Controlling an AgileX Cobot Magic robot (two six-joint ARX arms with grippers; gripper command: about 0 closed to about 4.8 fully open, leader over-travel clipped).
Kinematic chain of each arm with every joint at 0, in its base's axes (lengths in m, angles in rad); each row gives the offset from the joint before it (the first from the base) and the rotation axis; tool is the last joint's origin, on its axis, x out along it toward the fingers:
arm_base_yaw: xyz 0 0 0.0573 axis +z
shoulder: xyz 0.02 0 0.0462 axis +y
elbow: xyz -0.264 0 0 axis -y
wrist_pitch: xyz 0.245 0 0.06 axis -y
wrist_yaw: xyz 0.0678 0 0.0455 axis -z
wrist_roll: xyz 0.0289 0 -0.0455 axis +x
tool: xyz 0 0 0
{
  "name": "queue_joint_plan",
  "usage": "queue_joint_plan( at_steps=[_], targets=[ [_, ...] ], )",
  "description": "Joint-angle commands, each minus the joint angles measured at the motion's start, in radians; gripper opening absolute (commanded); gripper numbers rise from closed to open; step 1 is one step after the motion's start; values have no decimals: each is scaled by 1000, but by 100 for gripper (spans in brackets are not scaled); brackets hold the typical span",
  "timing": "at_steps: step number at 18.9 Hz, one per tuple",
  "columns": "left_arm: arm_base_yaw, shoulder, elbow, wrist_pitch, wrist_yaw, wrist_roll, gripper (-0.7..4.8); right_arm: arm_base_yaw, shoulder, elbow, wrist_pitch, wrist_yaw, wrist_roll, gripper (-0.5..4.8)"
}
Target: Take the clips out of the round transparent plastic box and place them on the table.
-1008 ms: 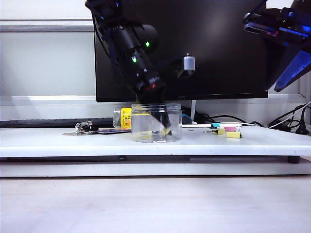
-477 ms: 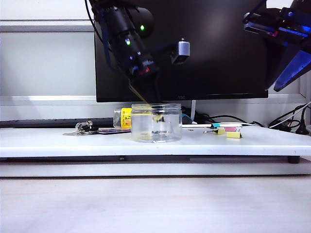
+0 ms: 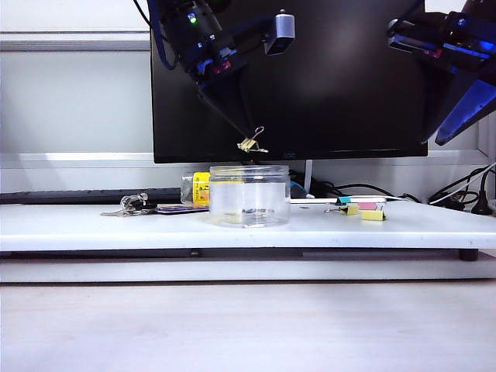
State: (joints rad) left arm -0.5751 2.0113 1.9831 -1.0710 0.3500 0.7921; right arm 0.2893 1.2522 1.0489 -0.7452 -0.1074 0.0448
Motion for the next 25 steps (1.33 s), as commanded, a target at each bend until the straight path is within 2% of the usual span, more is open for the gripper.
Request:
queue_joint_plan(
  at_steps=[1, 4, 6, 9, 10, 13, 14, 17, 20, 25],
  targets=[
    [-1, -6, 5, 0, 2, -4, -6, 1, -5, 3, 17, -3, 3, 117],
    [-5, -6, 5, 33, 12, -13, -6, 0, -11, 3, 27, 0, 4, 117],
    [-20, -6, 5, 98, 38, -48, -6, -2, -31, 3, 61, 1, 4, 117],
    [-52, -5, 5, 226, 83, -96, -6, -70, -56, 3, 80, 0, 4, 117],
    [-71, -2, 5, 275, 84, -109, -6, -109, -60, 3, 76, -18, 4, 117],
    [-109, 35, 5, 401, 75, -175, -6, -201, -60, 3, 87, -183, 11, 116],
    [-112, 58, 5, 432, 72, -210, -6, -204, -60, 3, 93, -183, 11, 116],
    [-113, 129, 5, 475, 33, -282, -6, -202, -60, 3, 92, -184, 11, 116],
    [-113, 170, 5, 483, -42, -276, -6, -203, -60, 3, 92, -184, 11, 116],
    [-113, 188, 5, 482, -50, -276, 0, -201, -60, 3, 92, -188, 11, 116]
  ],
)
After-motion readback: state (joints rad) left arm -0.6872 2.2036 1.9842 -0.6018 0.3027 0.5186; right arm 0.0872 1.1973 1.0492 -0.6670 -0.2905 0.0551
